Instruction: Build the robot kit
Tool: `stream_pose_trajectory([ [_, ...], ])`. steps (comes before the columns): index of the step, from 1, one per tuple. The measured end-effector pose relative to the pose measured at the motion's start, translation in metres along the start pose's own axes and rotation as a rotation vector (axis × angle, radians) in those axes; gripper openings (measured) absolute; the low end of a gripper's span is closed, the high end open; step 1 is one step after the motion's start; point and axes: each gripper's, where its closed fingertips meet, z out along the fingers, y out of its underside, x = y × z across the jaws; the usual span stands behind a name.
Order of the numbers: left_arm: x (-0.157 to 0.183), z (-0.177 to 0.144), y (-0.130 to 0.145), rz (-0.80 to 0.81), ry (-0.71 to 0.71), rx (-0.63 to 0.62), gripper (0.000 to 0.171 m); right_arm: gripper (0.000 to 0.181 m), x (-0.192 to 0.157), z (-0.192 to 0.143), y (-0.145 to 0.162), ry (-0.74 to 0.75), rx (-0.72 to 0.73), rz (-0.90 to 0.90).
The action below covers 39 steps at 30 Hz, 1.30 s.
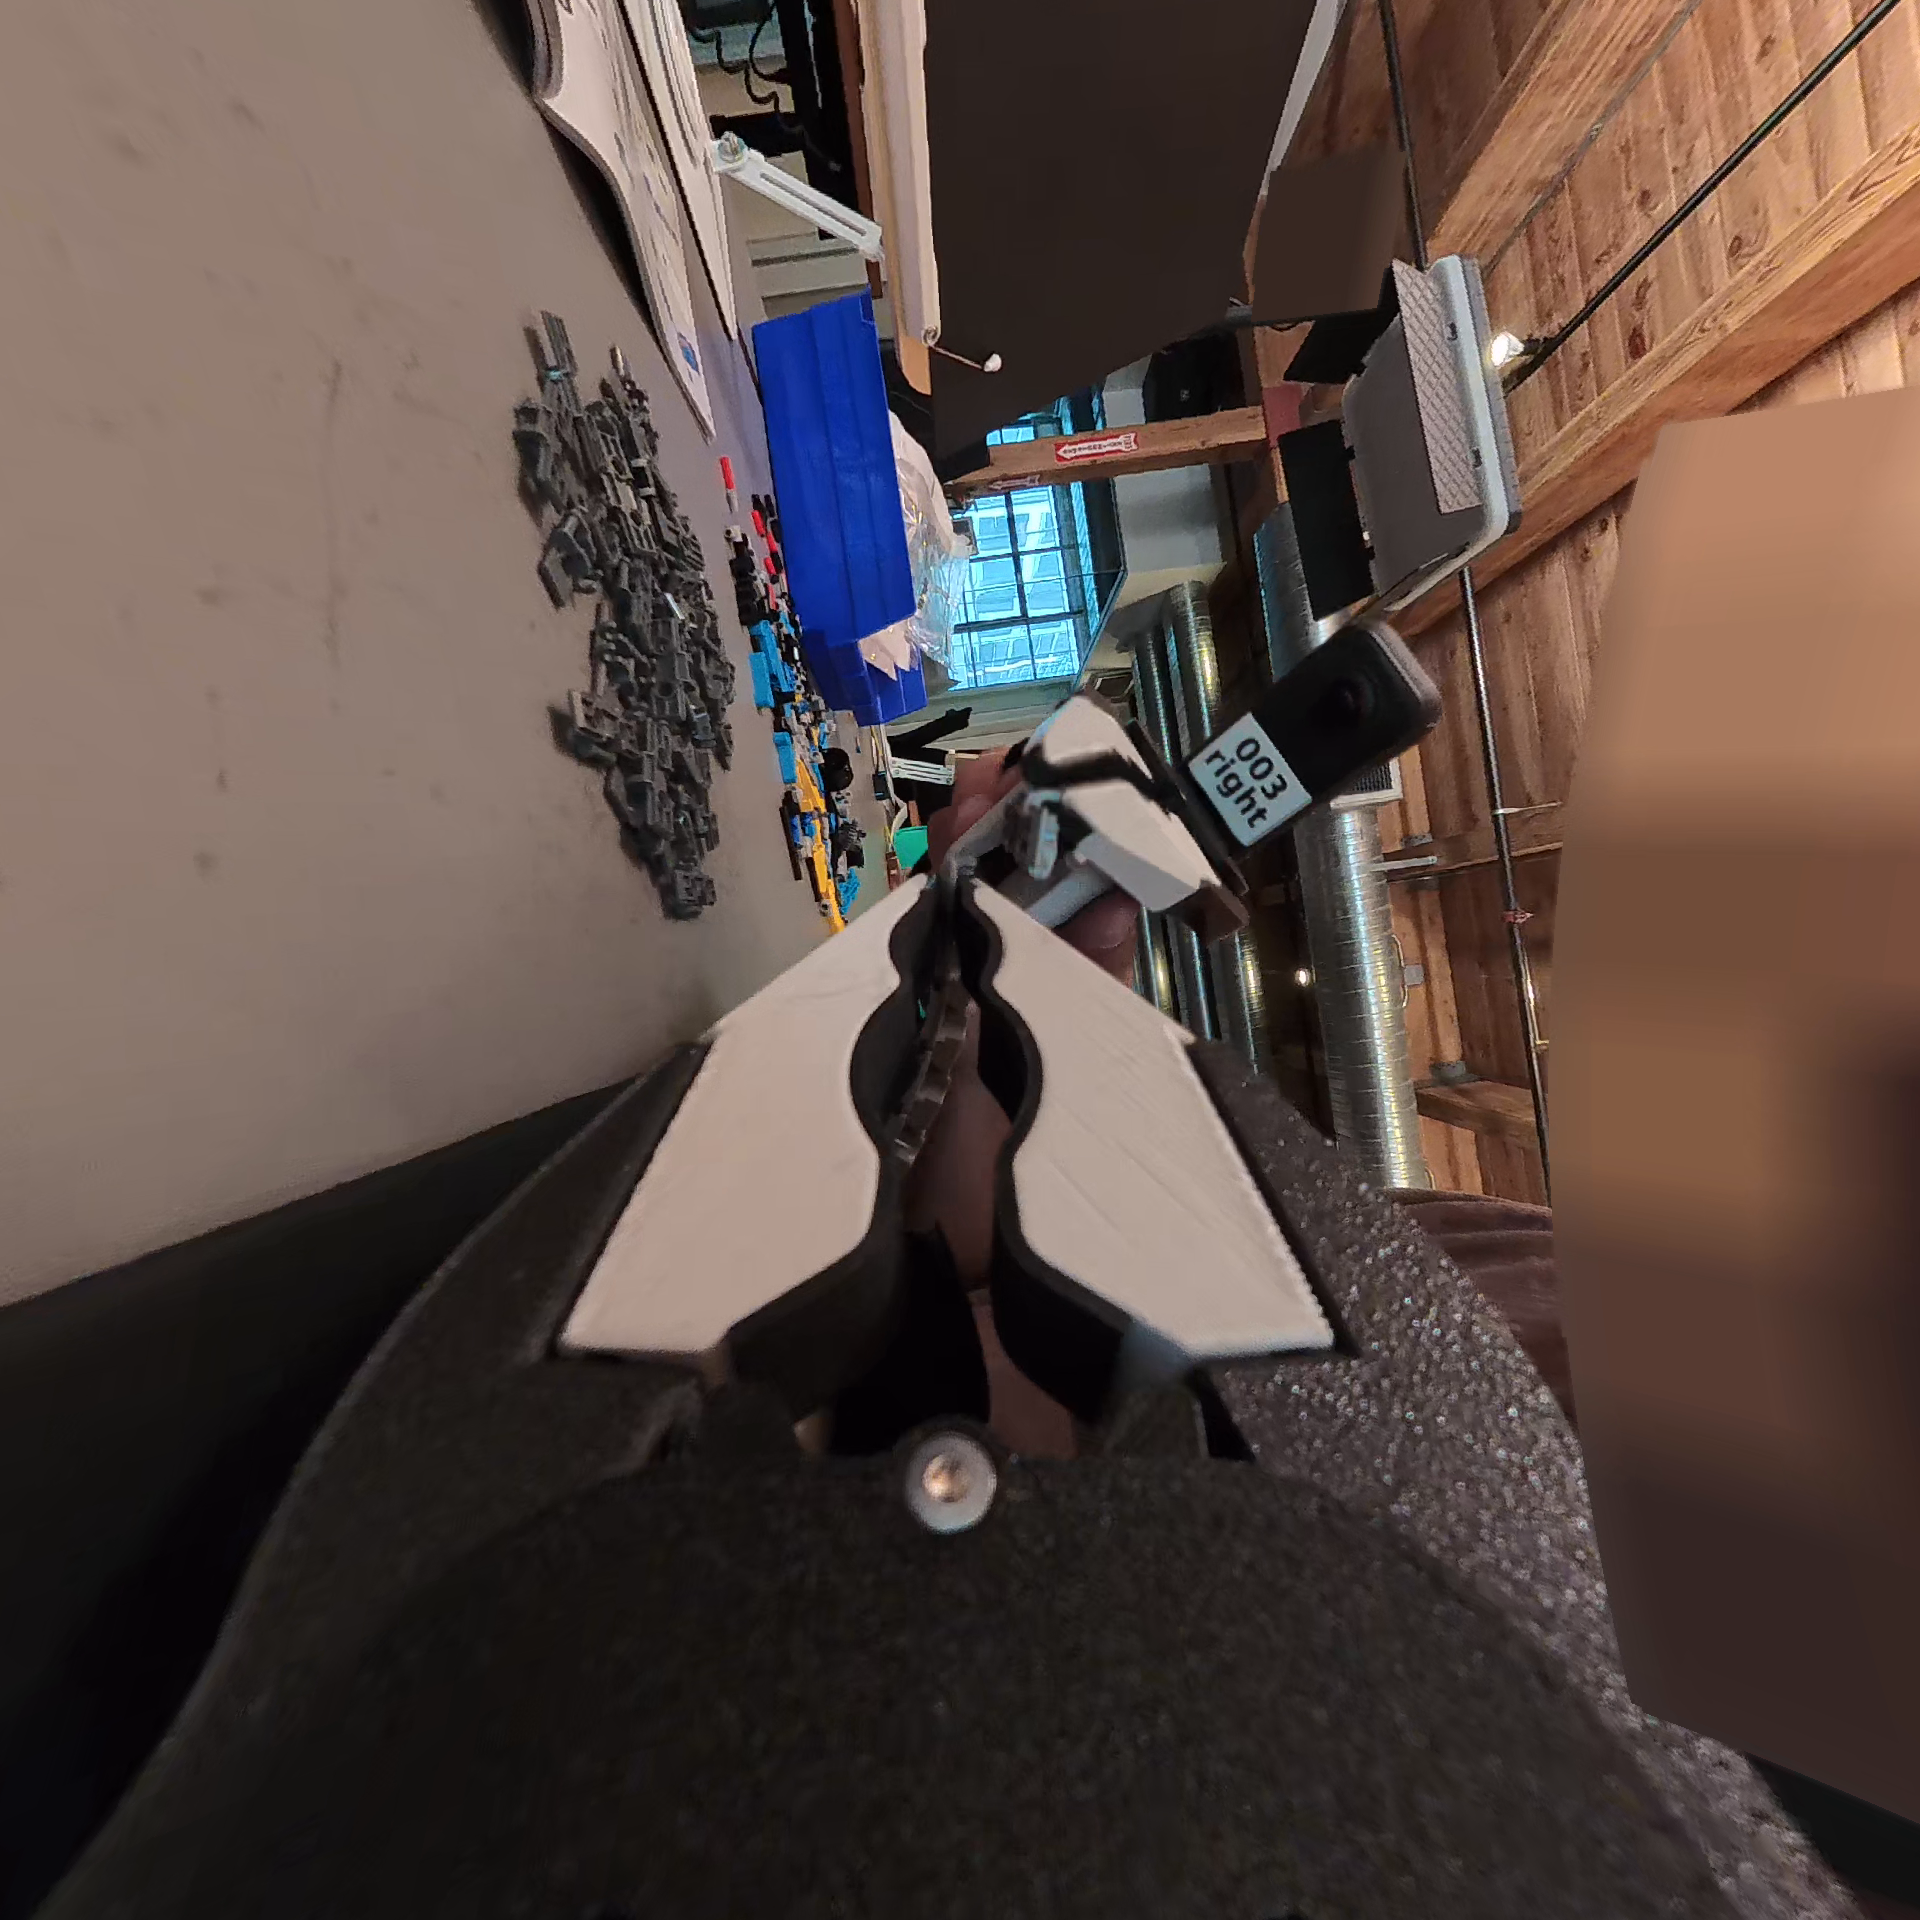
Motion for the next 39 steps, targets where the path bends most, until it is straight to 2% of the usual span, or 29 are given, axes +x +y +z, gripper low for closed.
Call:
stream_pose_trajectory([
  [8, 0.003, 0.007, -0.004, -0.021, 0.032, 0.039, 0.001, 0.002, 0.009, -0.001, -0.002, 0.295, 0.135, -0.076],
  [12, 0.003, 0.007, -0.005, -0.019, 0.03, 0.047, 0.001, 0.002, 0.003, -0.002, -0.006, 0.323, 0.185, -0.101],
  [14, 0.003, 0.006, -0.006, -0.01, 0.023, 0.048, 0.001, 0.003, 0.007, 0.0, 0.0, 0.352, 0.148, -0.109],
  [20, 0.003, 0.005, -0.005, -0.005, 0.028, 0.051, 0.001, 0.003, 0.009, -0.003, -0.002, 0.414, 0.158, -0.185],
  [31, 0.005, 0.006, -0.002, 0.003, 0.038, 0.025, 0.001, 0.0, 0.009, 0.001, 0.004, 0.359, 0.134, -0.18],
  [39, 0.006, 0.007, 0.001, 0.014, 0.044, 0.009, 0.001, 0.011, 0.01, -0.004, 0.006, 0.294, 0.142, -0.117],
])
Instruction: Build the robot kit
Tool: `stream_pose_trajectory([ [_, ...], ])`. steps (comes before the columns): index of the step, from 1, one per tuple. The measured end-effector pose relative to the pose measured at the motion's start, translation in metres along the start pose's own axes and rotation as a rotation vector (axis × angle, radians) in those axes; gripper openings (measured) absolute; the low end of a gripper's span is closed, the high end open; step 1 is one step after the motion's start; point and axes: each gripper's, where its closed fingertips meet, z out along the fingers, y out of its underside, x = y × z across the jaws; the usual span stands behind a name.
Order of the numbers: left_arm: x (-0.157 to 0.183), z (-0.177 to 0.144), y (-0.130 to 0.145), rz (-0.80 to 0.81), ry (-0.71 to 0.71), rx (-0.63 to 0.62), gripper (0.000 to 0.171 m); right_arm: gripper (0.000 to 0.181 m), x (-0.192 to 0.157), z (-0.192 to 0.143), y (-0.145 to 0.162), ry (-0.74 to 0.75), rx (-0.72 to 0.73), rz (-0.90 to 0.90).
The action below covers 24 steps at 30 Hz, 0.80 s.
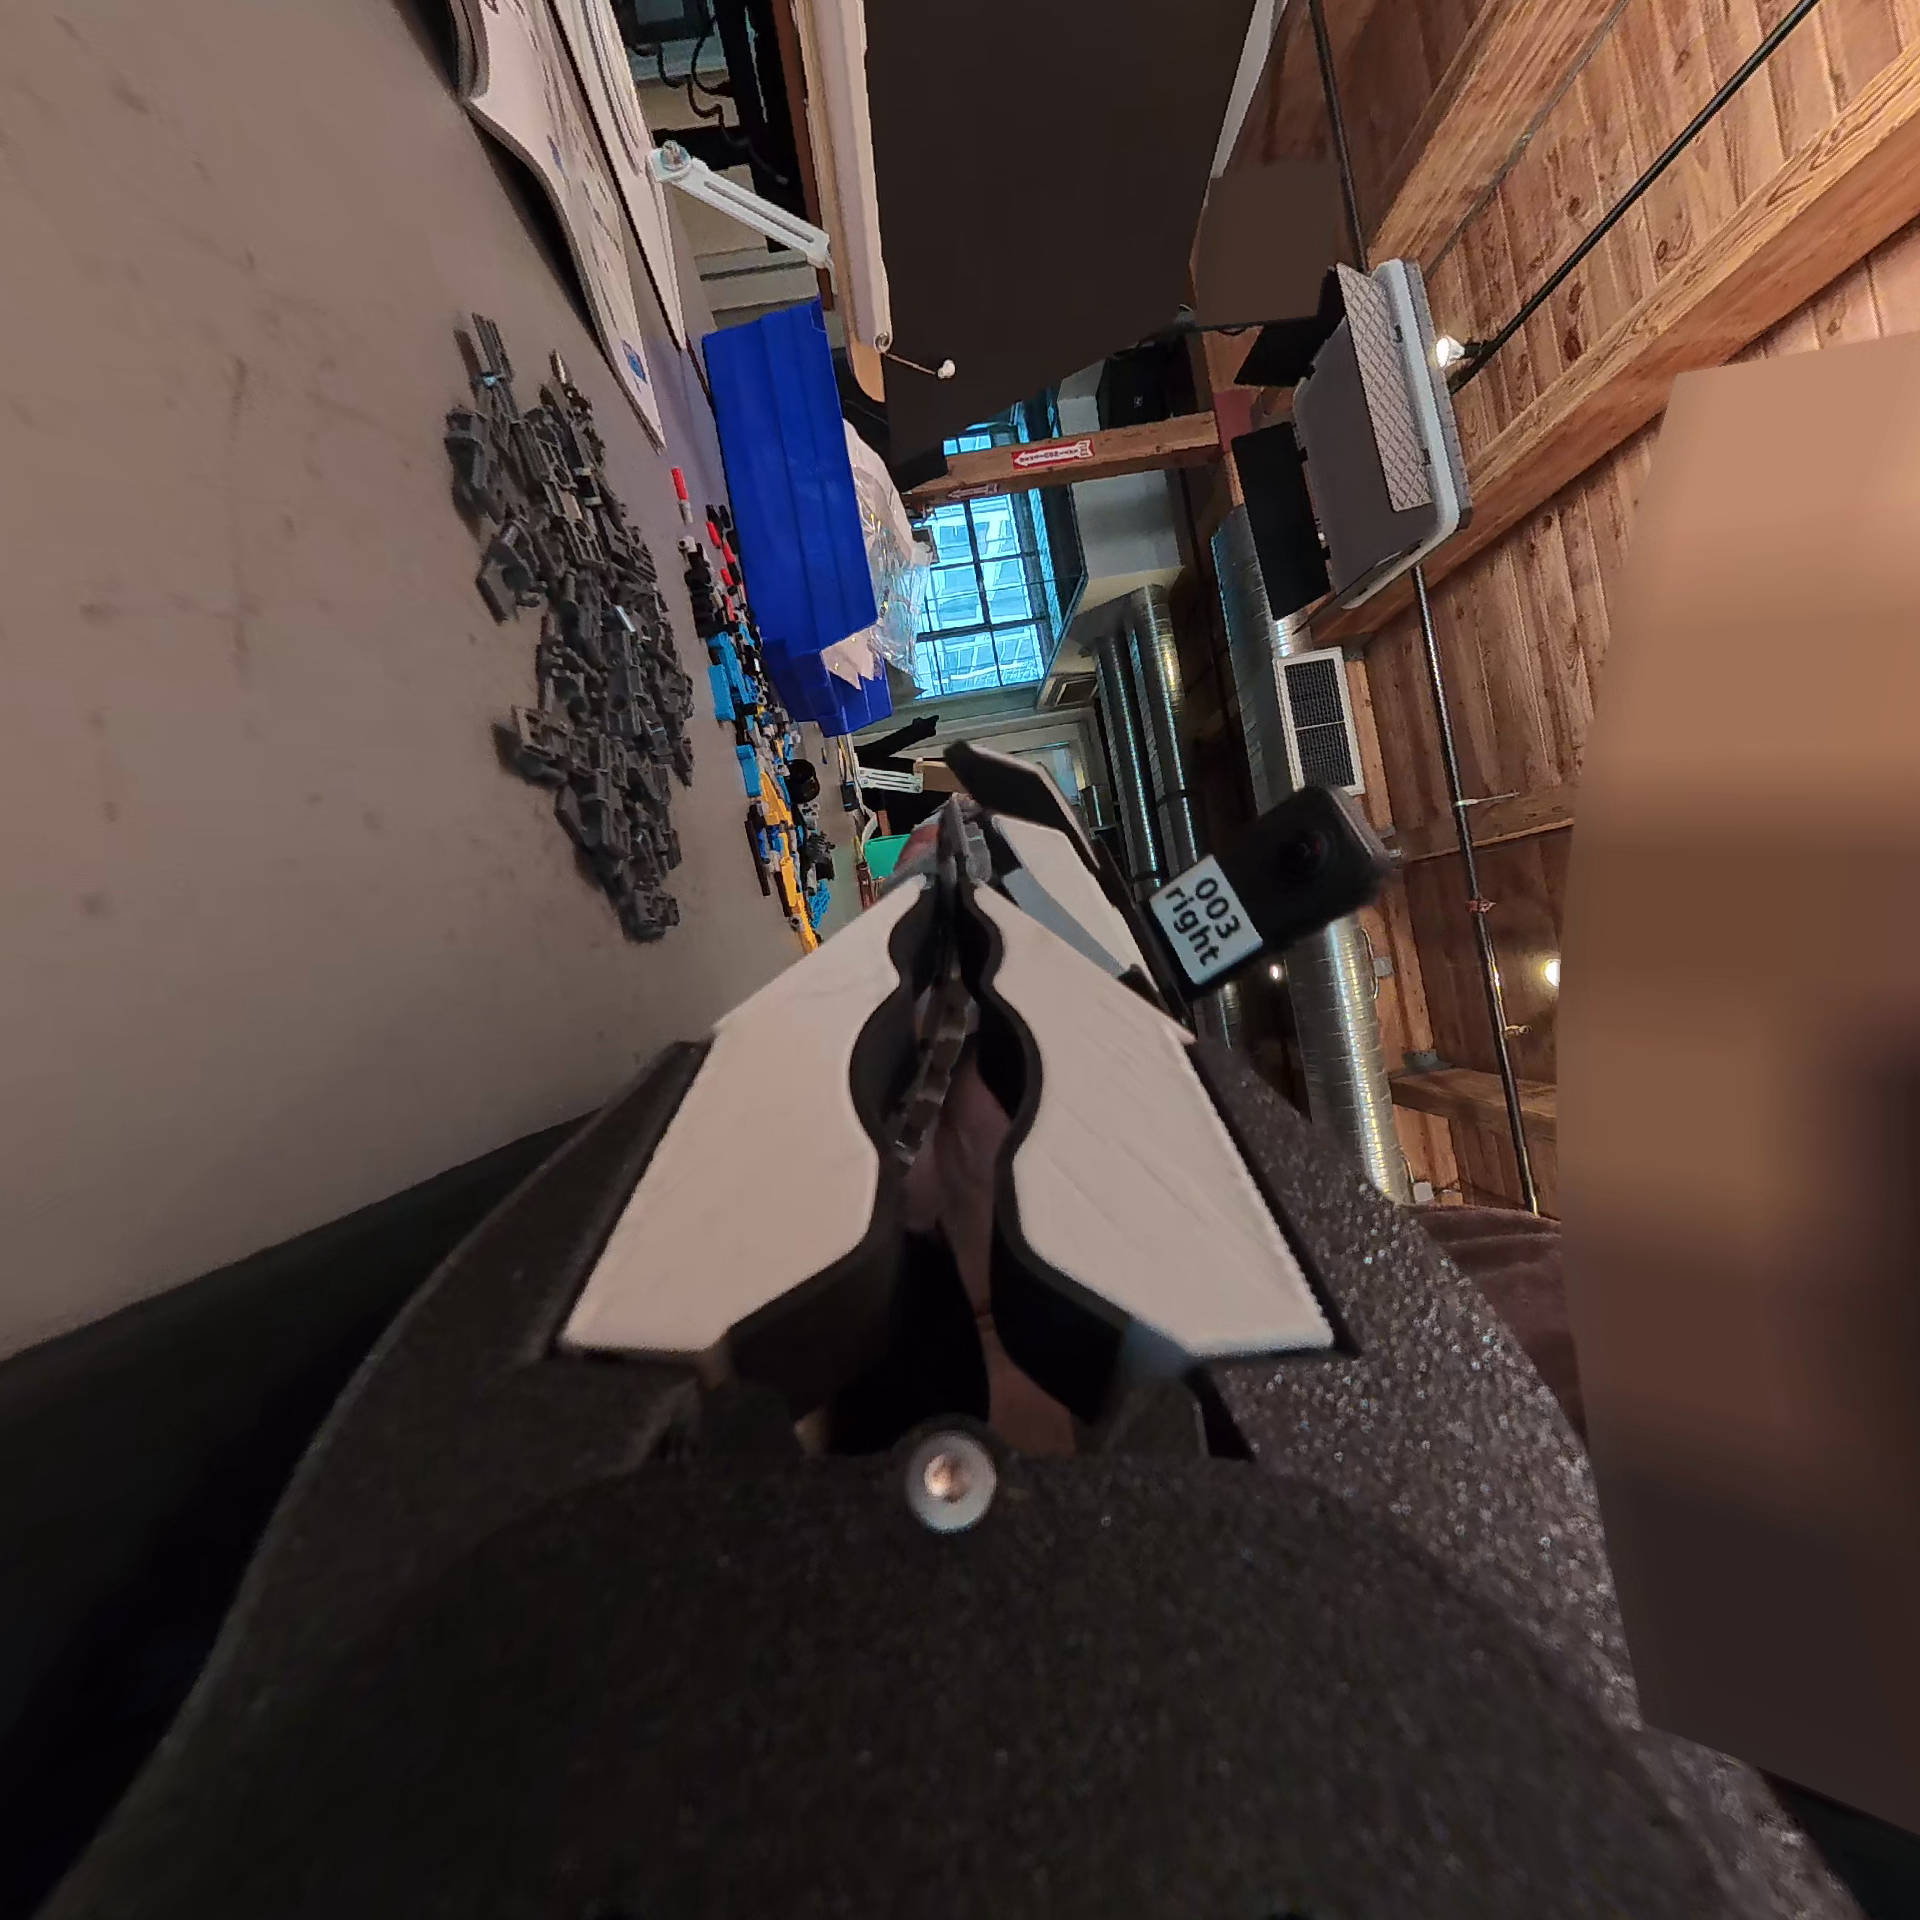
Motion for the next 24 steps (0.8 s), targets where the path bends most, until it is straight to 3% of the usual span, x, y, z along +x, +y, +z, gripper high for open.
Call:
stream_pose_trajectory([
  [7, 0.002, 0.0, 0.0, 0.004, 0.006, -0.001, 0.002, 0.032, 0.003, -0.01, -0.01, -0.109, 0.063, 0.185],
  [10, 0.002, 0.0, 0.001, 0.01, 0.008, -0.003, 0.001, 0.043, 0.003, -0.011, -0.005, -0.208, 0.037, 0.382],
  [13, 0.006, 0.001, 0.002, 0.068, 0.008, -0.006, 0.002, 0.052, -0.009, -0.01, 0.009, -0.418, -0.033, 0.73],
  [15, 0.01, 0.001, 0.002, 0.113, 0.012, -0.005, 0.001, 0.044, -0.014, -0.016, -0.002, -0.596, 0.054, 0.993],
  [17, 0.014, 0.002, 0.002, 0.14, 0.017, -0.004, 0.001, 0.036, -0.016, -0.017, -0.004, -0.687, 0.099, 1.133],
  [24, 0.011, 0.004, 0.007, 0.116, 0.018, -0.015, 0.002, 0.019, -0.028, -0.013, -0.003, -0.725, 0.113, 1.131],
])
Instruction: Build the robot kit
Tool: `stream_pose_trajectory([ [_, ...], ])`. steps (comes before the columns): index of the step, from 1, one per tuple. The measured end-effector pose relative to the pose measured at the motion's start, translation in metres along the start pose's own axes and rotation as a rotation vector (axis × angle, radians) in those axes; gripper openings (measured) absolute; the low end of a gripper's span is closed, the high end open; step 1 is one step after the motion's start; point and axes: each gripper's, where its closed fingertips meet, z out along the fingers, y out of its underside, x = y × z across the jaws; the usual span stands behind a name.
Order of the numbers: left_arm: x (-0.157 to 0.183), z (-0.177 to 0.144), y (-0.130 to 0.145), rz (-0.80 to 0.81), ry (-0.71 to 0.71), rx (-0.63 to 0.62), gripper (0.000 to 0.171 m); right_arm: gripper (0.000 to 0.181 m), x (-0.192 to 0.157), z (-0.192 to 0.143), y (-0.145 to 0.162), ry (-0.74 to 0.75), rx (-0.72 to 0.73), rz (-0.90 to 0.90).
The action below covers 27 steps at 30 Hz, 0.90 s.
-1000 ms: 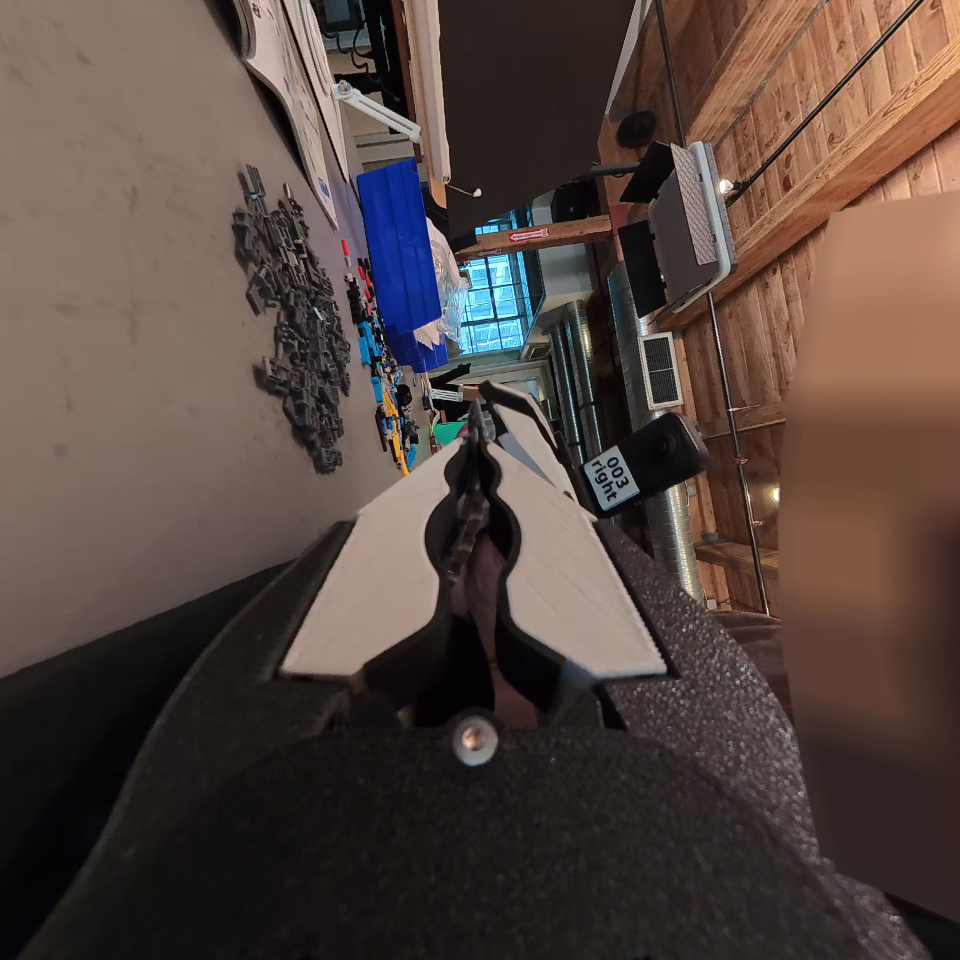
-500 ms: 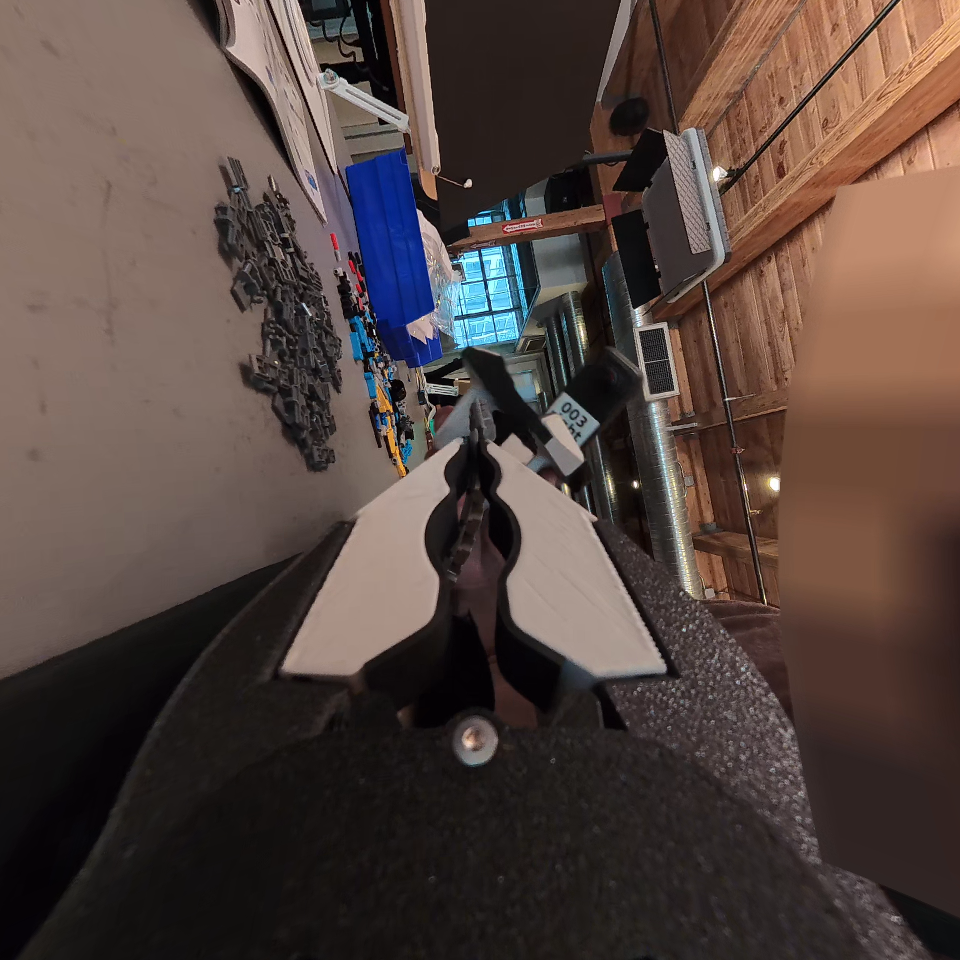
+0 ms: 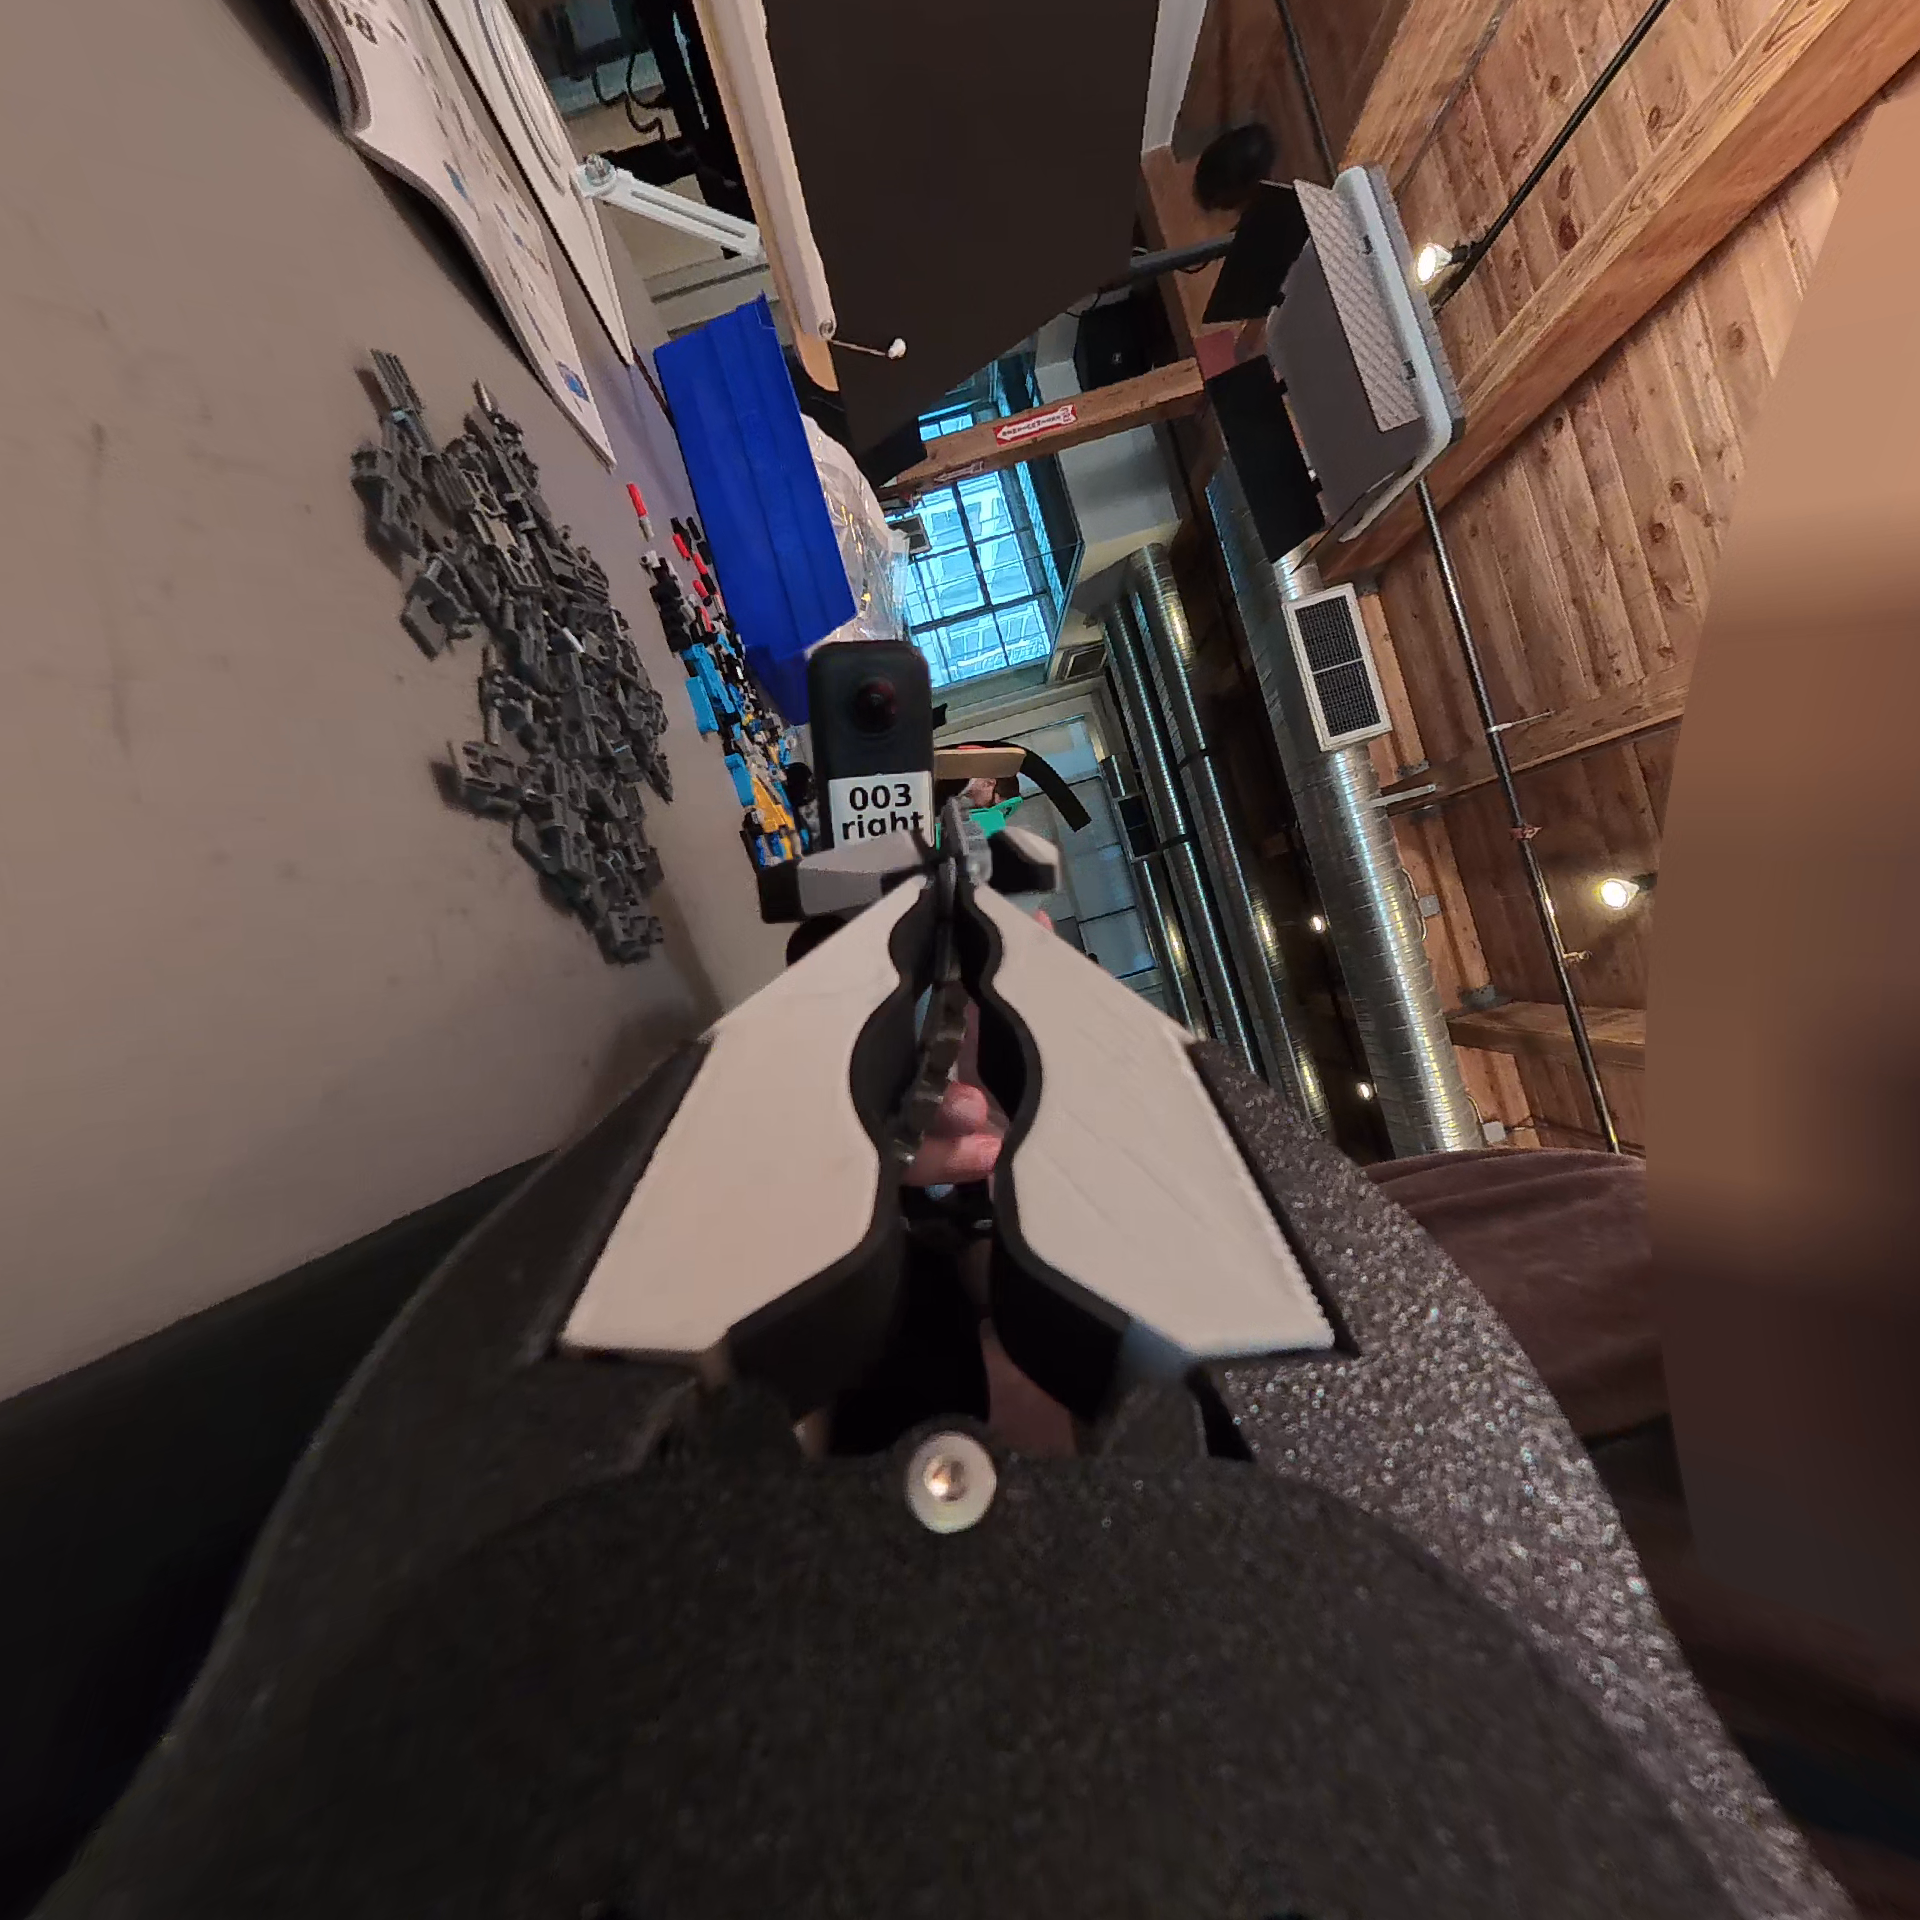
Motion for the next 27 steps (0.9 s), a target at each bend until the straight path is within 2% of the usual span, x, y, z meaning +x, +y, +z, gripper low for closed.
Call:
stream_pose_trajectory([
  [4, -0.002, 0.001, 0.003, 0.015, -0.012, -0.01, 0.002, 0.009, 0.006, -0.003, 0.0, 0.045, -0.003, -0.039],
  [8, 0.002, 0.002, 0.004, 0.035, 0.013, -0.018, 0.002, 0.008, 0.003, -0.004, 0.0, 0.05, -0.015, -0.094],
  [12, 0.006, 0.002, 0.006, 0.149, 0.004, -0.037, 0.001, 0.007, -0.001, -0.003, 0.002, 0.028, -0.028, -0.133],
  [22, 0.006, 0.004, 0.004, 0.154, 0.015, -0.046, 0.001, 0.008, -0.001, -0.004, 0.0, 0.09, -0.066, -0.266],
  [27, 0.015, 0.005, 0.004, 0.164, 0.072, -0.075, 0.015, 0.008, -0.002, -0.001, 0.004, 0.179, -0.148, -0.4],
])
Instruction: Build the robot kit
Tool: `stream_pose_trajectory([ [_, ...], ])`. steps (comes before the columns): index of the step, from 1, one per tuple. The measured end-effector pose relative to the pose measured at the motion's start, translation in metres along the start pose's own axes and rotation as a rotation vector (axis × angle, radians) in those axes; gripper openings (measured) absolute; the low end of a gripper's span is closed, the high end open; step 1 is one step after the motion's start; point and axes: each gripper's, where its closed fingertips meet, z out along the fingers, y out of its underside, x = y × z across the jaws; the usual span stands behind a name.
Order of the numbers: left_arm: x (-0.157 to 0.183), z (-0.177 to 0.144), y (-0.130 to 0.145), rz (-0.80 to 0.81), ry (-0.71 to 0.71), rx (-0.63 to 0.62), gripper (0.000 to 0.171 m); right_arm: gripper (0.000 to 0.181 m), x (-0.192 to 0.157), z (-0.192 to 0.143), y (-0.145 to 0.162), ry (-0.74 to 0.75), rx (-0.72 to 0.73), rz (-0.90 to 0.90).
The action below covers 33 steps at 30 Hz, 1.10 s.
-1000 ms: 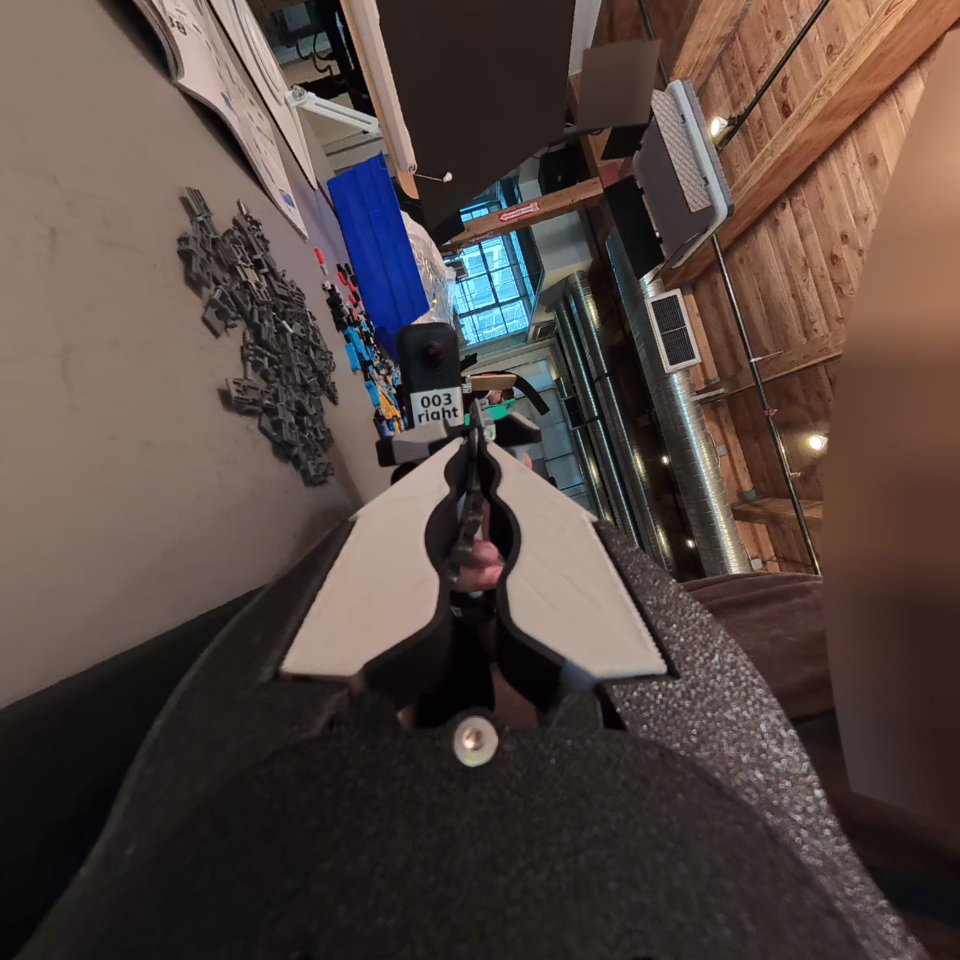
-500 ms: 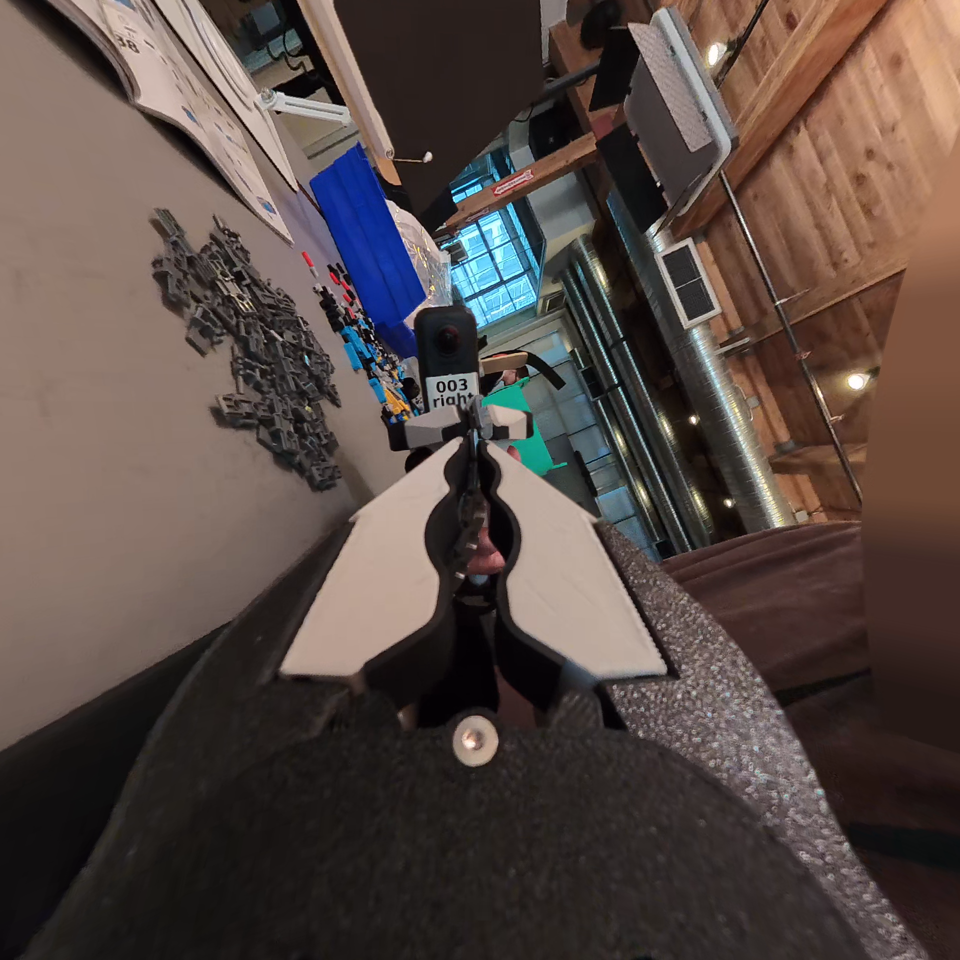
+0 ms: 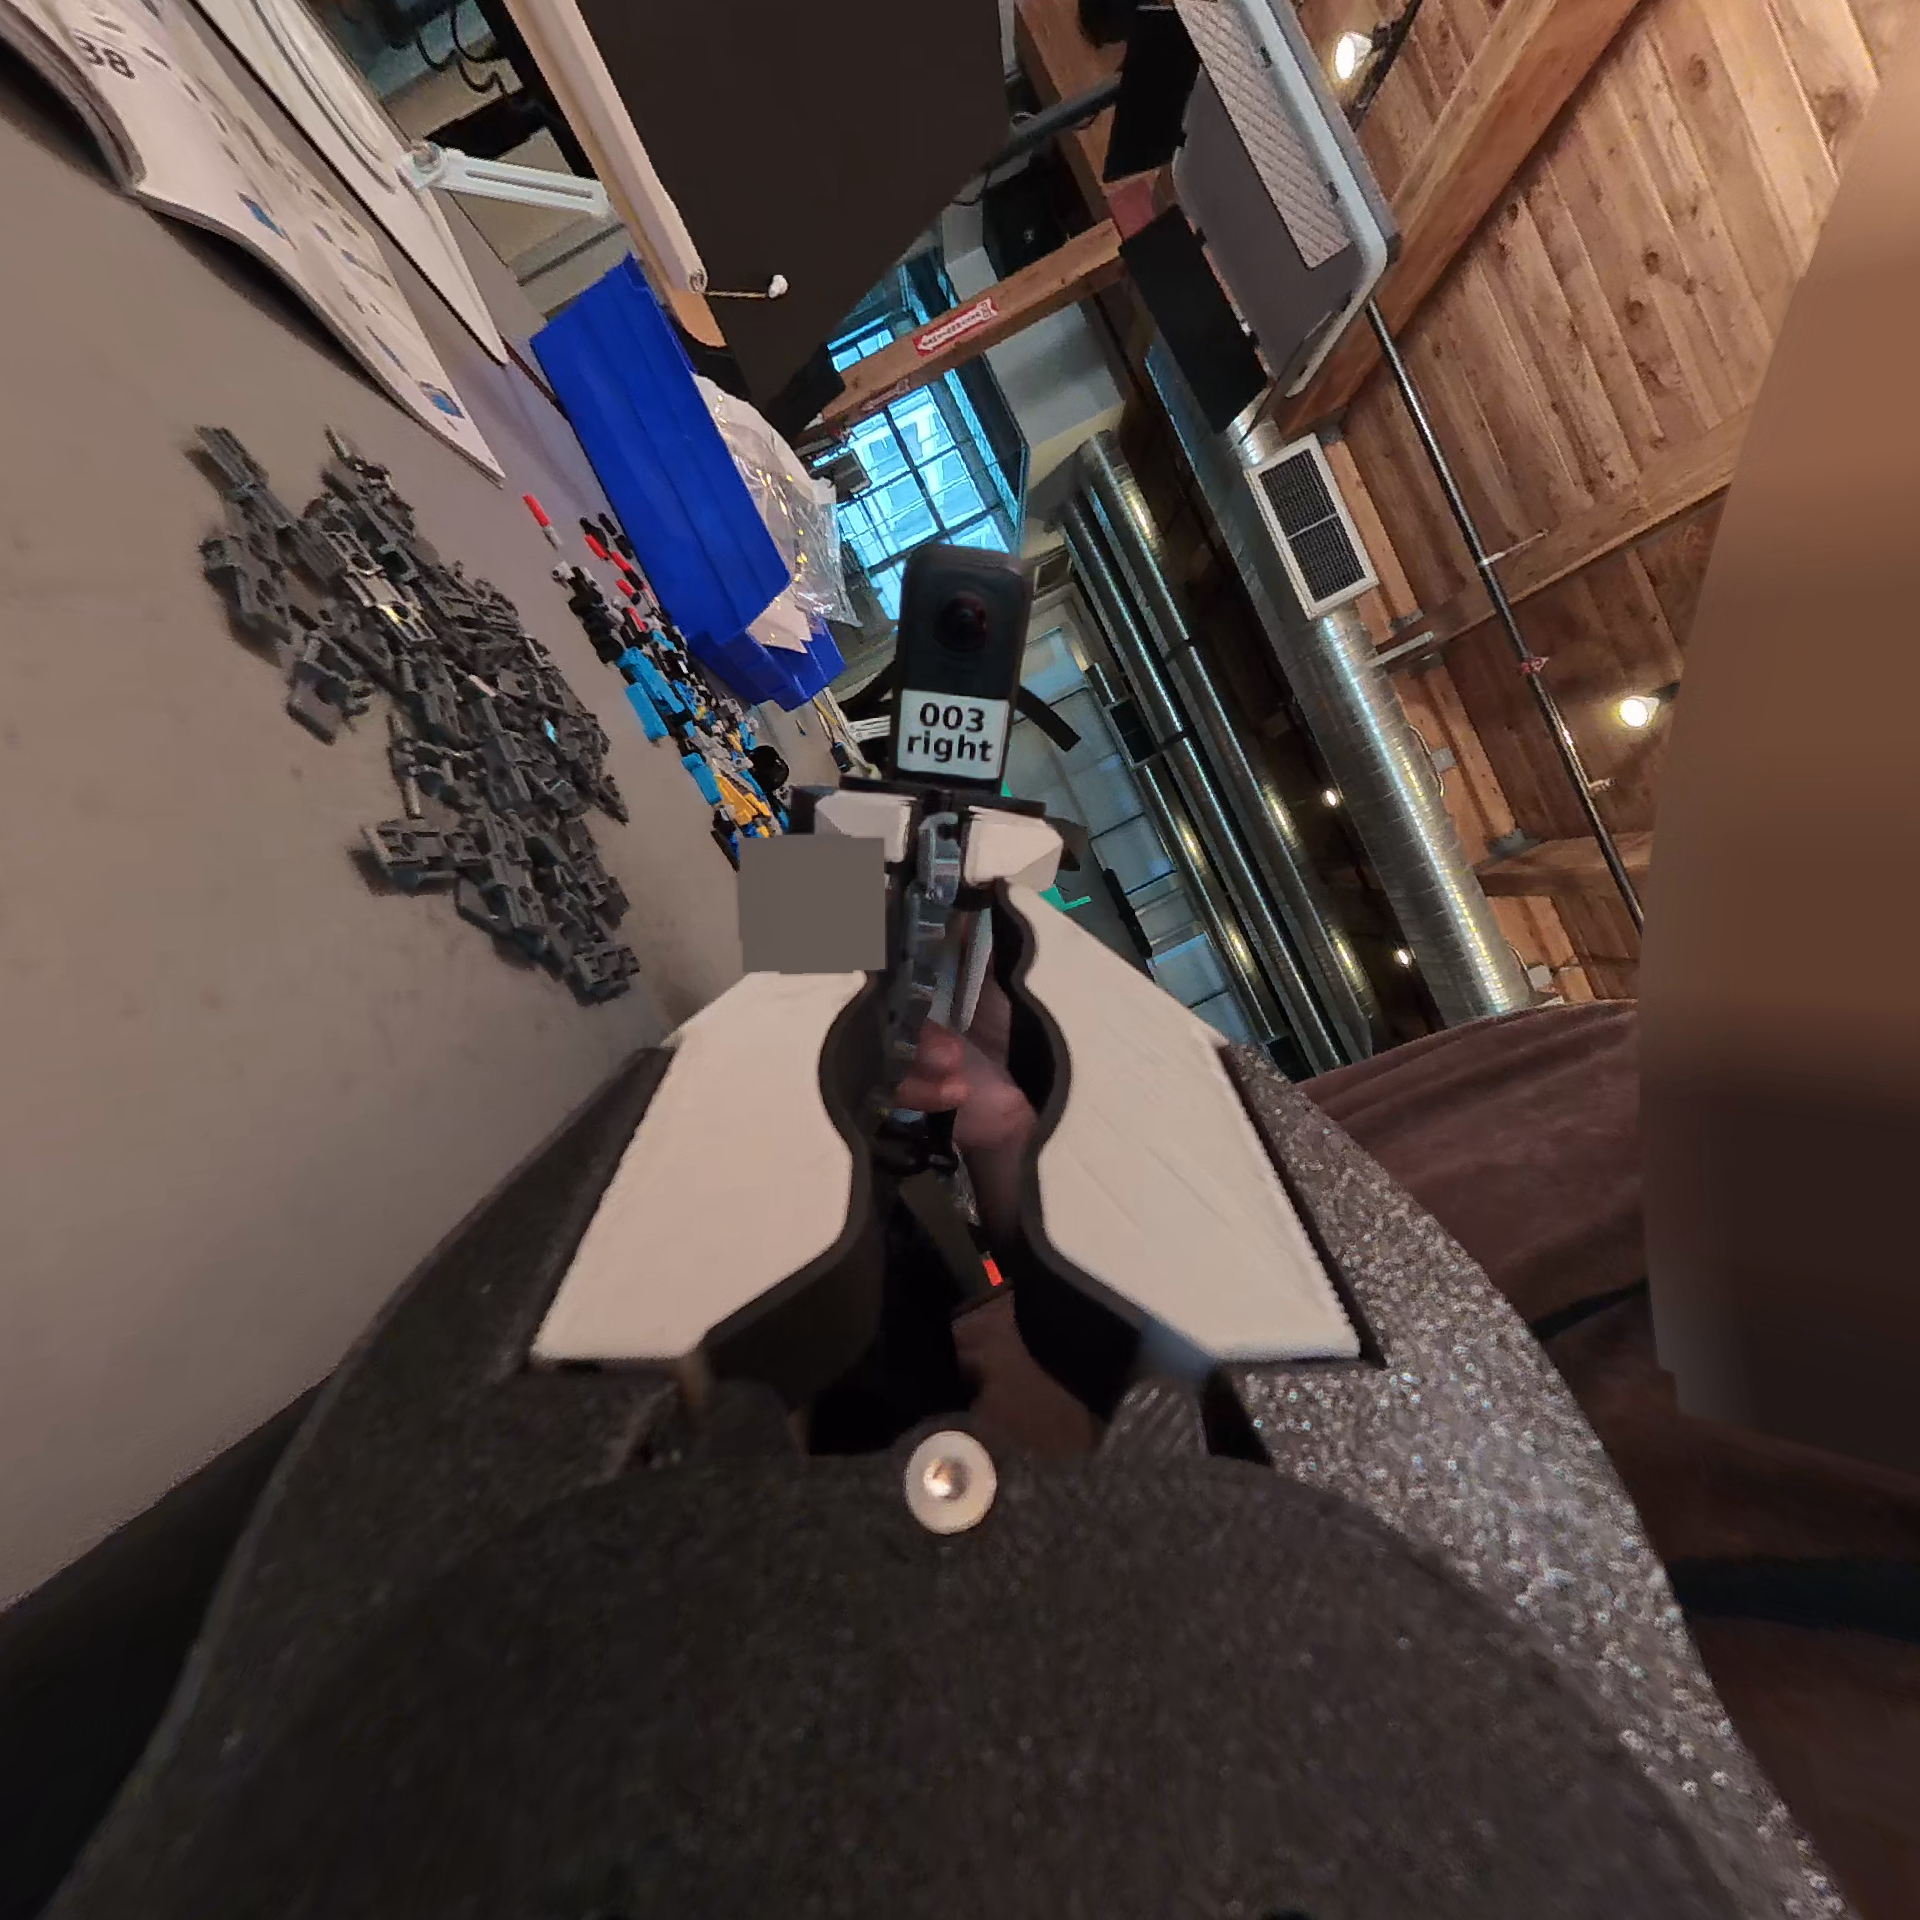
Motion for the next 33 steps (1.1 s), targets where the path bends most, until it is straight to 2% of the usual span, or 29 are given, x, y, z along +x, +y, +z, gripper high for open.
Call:
stream_pose_trajectory([
  [11, 0.006, -0.001, 0.001, 0.03, 0.044, 0.0, 0.002, 0.01, -0.01, -0.001, -0.001, 0.054, -0.101, -0.112],
  [24, 0.008, -0.002, -0.001, 0.046, 0.041, 0.031, 0.001, 0.014, -0.013, -0.007, -0.005, -0.043, -0.019, 0.002],
  [33, 0.011, -0.002, 0.0, 0.099, 0.038, 0.043, 0.001, 0.008, -0.016, -0.006, -0.004, -0.05, -0.013, -0.046],
])
